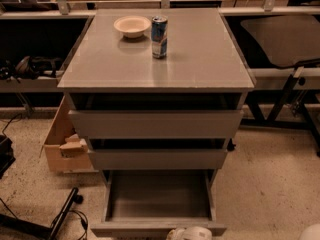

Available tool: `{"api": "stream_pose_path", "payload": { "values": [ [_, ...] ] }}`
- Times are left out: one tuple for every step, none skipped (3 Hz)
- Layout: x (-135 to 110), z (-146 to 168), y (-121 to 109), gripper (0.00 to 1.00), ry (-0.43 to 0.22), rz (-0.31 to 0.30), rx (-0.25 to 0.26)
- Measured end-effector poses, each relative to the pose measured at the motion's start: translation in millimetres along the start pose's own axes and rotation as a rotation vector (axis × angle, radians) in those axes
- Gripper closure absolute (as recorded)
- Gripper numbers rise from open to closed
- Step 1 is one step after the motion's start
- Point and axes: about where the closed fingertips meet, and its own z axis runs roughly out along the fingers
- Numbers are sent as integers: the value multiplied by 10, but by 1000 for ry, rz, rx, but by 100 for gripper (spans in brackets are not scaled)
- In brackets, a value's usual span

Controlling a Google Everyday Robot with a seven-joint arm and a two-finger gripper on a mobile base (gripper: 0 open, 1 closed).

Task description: Close bottom drawer

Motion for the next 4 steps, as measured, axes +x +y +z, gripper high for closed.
{"api": "stream_pose_path", "payload": {
  "values": [
    [-100, 112, -406, 100, -14, -36, 52],
    [-98, 107, -389, 100, -14, -36, 52],
    [-198, 214, -856, 100, -19, -64, 90],
    [-214, 226, -914, 100, -20, -69, 97]
  ]
}}
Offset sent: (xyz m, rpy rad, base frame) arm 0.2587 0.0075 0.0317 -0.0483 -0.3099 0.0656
